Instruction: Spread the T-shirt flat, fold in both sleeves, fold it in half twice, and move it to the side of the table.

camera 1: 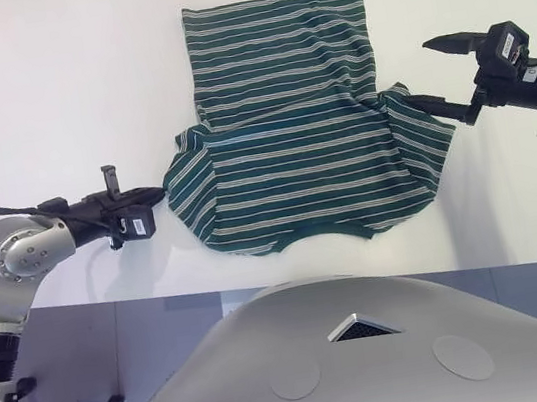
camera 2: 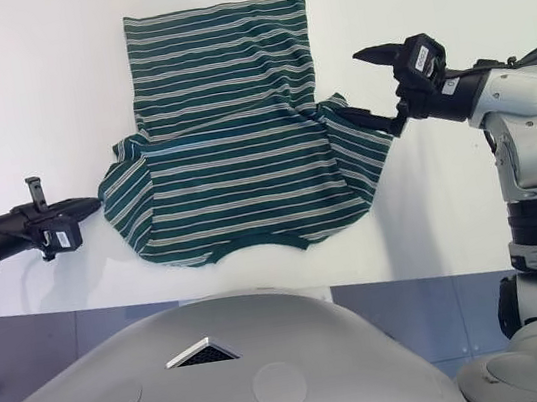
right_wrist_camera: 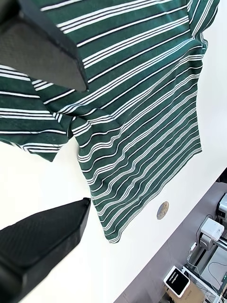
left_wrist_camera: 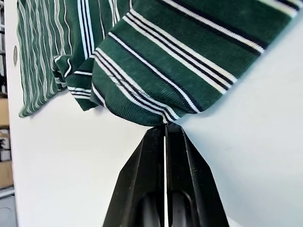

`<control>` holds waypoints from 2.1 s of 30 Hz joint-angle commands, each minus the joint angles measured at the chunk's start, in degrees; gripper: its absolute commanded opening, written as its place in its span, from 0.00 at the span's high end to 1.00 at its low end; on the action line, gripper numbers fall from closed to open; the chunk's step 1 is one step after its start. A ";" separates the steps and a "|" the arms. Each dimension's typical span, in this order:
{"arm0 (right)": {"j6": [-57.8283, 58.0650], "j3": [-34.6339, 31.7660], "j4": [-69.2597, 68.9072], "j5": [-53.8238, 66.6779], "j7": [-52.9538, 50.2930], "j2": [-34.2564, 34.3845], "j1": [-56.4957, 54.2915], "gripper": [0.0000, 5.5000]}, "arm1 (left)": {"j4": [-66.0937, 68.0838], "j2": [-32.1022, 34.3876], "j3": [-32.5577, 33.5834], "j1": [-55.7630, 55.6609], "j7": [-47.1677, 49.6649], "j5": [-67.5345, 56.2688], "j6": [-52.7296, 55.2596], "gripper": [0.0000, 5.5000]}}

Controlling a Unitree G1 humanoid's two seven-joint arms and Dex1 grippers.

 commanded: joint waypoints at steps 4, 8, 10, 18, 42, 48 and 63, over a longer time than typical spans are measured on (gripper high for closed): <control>-0.98 0.68 1.42 -1.20 -0.12 0.26 -1.36 0.24 | -9.63 -1.34 0.59 2.03 -4.74 -12.21 9.59 0.99; -0.97 0.36 1.78 -0.93 0.53 0.01 -1.99 0.24 | -10.17 -7.01 -2.68 -1.77 -1.08 -9.19 11.46 0.99; -1.21 0.89 2.56 -1.26 0.96 -0.03 -2.91 0.24 | -9.20 -10.86 -4.68 -4.12 1.84 -6.72 12.39 0.99; -1.67 1.56 4.23 -1.84 2.49 -0.38 -5.34 0.24 | -5.64 -19.40 -12.31 -8.48 5.44 -0.98 13.36 0.99; -5.87 -0.17 16.38 -4.21 10.08 -7.80 -0.01 0.24 | -0.91 -23.24 -5.58 -15.01 12.63 -4.02 17.39 0.64; 3.17 -4.49 22.19 4.49 12.54 -4.05 2.58 0.24 | -1.66 -24.05 -5.09 -14.23 12.95 -4.64 18.08 0.64; -3.15 0.10 27.12 -0.28 11.55 -1.28 6.27 0.56 | 0.04 -24.26 -6.12 -15.66 13.03 -3.71 17.93 0.64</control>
